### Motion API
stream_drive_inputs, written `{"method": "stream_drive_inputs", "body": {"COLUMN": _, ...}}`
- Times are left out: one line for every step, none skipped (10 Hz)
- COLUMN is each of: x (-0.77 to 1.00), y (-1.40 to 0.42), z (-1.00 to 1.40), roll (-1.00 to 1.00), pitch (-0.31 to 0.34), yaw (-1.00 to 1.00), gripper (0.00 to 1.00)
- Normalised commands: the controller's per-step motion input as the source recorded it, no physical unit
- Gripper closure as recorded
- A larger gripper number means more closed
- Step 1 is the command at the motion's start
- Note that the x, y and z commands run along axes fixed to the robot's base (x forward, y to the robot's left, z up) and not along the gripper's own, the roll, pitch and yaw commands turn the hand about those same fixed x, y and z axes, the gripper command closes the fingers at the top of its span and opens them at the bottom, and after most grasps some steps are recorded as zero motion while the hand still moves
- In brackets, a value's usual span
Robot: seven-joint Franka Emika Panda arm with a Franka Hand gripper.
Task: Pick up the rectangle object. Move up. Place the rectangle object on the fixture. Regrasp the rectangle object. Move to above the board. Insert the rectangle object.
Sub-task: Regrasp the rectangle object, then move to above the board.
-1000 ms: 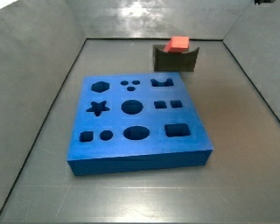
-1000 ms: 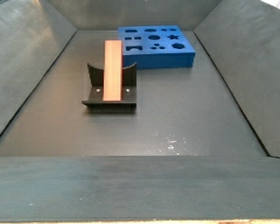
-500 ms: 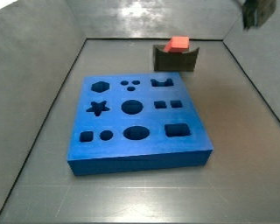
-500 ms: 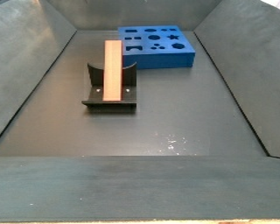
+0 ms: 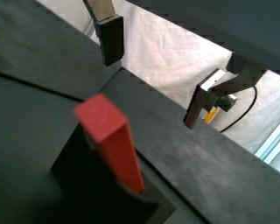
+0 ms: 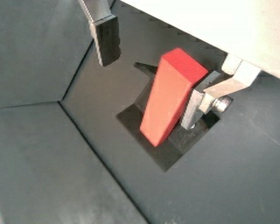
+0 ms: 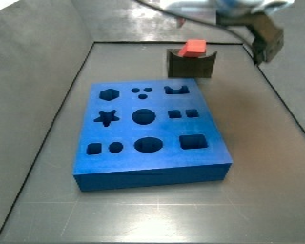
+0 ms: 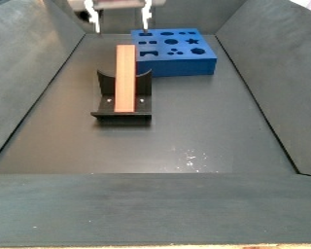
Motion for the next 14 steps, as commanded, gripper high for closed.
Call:
{"method": "stream_drive_inputs", "body": {"x": 0.08, "y": 0.03, "z": -1.00, "roll": 0.07, "pitch": -0.129, "yaw": -0.06, "gripper": 0.00}}
{"method": "stream_drive_inputs", "body": {"x": 0.09, "y": 0.03, "z": -1.00, "roll": 0.07, "pitch": -0.095, "yaw": -0.08, "gripper": 0.00}}
{"method": "stream_drive_inputs", "body": {"x": 0.08, "y": 0.02, "z": -0.85, "roll": 0.06, "pitch": -0.070, "yaw": -0.08, "gripper": 0.00}}
{"method": "stream_drive_inputs", "body": {"x": 0.07, "y": 0.01, "z": -0.69, "roll": 0.06, "pitch": -0.044, "yaw": -0.08, "gripper": 0.00}}
{"method": "stream_drive_inputs", "body": {"x": 0.07, "y": 0.01, "z": -0.48, "roll": 0.06, "pitch": -0.014, "yaw": -0.07, "gripper": 0.00}}
{"method": "stream_drive_inputs", "body": {"x": 0.07, "y": 0.00, "z": -0.33, "roll": 0.06, "pitch": 0.006, "yaw": -0.05, "gripper": 0.00}}
{"method": "stream_drive_inputs", "body": {"x": 0.07, "y": 0.00, "z": -0.23, "roll": 0.06, "pitch": 0.017, "yaw": -0.04, "gripper": 0.00}}
{"method": "stream_drive_inputs", "body": {"x": 0.00, "y": 0.00, "z": 0.00, "roll": 0.00, "pitch": 0.000, "yaw": 0.00, "gripper": 1.00}}
{"method": "stream_drive_inputs", "body": {"x": -0.36, "y": 0.35, "z": 1.00, "roll": -0.43, "pitch": 0.231, "yaw": -0.04, "gripper": 1.00}}
{"method": "stream_drive_inputs", "body": {"x": -0.36, "y": 0.35, "z": 1.00, "roll": -0.44, "pitch": 0.206, "yaw": -0.03, "gripper": 1.00}}
{"method": "stream_drive_inputs", "body": {"x": -0.35, "y": 0.34, "z": 1.00, "roll": -0.40, "pitch": 0.135, "yaw": 0.03, "gripper": 1.00}}
{"method": "stream_drive_inputs", "body": {"x": -0.34, "y": 0.33, "z": 1.00, "roll": -0.35, "pitch": 0.084, "yaw": 0.06, "gripper": 1.00}}
{"method": "stream_drive_inputs", "body": {"x": -0.33, "y": 0.32, "z": 1.00, "roll": -0.24, "pitch": 0.013, "yaw": 0.09, "gripper": 1.00}}
{"method": "stream_drive_inputs", "body": {"x": -0.32, "y": 0.31, "z": 1.00, "roll": -0.18, "pitch": -0.018, "yaw": 0.09, "gripper": 1.00}}
